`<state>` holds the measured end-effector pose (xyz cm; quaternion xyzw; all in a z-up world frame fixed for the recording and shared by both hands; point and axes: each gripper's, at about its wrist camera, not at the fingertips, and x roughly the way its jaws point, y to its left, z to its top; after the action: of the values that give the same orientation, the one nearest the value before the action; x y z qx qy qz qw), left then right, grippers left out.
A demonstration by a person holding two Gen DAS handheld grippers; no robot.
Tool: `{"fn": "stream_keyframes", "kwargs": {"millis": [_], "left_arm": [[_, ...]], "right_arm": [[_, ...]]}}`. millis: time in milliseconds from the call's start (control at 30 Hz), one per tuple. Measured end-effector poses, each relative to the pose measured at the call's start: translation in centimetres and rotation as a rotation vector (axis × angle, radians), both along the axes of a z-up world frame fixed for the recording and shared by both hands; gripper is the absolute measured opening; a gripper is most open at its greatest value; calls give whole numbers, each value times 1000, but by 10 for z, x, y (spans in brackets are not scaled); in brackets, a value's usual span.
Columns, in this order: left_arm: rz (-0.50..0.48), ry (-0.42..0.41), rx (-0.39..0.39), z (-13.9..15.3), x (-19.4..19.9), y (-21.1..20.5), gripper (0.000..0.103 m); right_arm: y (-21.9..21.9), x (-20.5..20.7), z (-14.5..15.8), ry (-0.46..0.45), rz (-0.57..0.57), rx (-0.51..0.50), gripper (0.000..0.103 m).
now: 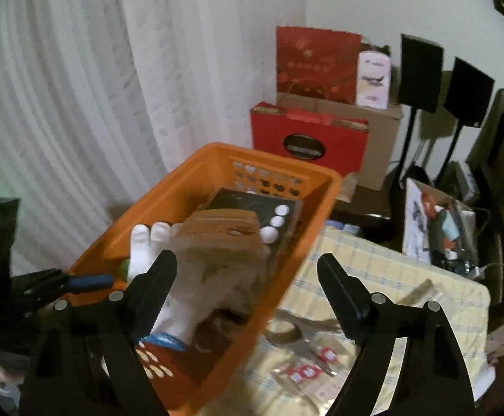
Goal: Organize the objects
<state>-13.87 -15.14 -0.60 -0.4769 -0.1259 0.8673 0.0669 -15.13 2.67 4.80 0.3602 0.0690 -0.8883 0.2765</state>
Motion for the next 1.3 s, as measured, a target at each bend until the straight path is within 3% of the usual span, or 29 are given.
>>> {"fn": "stream_keyframes", "kwargs": {"millis": [167,300,600,733,833,867,900,1067,1300], "left_arm": [[-13,-29,-90,-9,-27,18,60],[10,-86,-132,-23,-47,18,32],[83,-133,-136,-37,-68,8,23],[112,-135,-70,-39,-60,-2,26],[116,-93,-15,-32,-44,-5,50],[117,-71,-20,-28,-38,-4,63],[116,-42,-35,-24,-30,-1,66],[90,11,-18,-7,-9,10,76],[38,63,-54,12,9,38,77]], "right_arm": [[28,10,2,2,-17,-3,85],[47,17,-2,11,-34,25,85],[71,26,-25,-11,-56,44,85],[79,31,-30,-4,-64,44,85],[87,36,-32,3,-79,41,85],[89,36,-33,7,-85,42,85],[91,38,-33,11,-91,43,85],[105,44,-30,31,-130,41,87],[126,52,-25,57,-189,51,93]]}}
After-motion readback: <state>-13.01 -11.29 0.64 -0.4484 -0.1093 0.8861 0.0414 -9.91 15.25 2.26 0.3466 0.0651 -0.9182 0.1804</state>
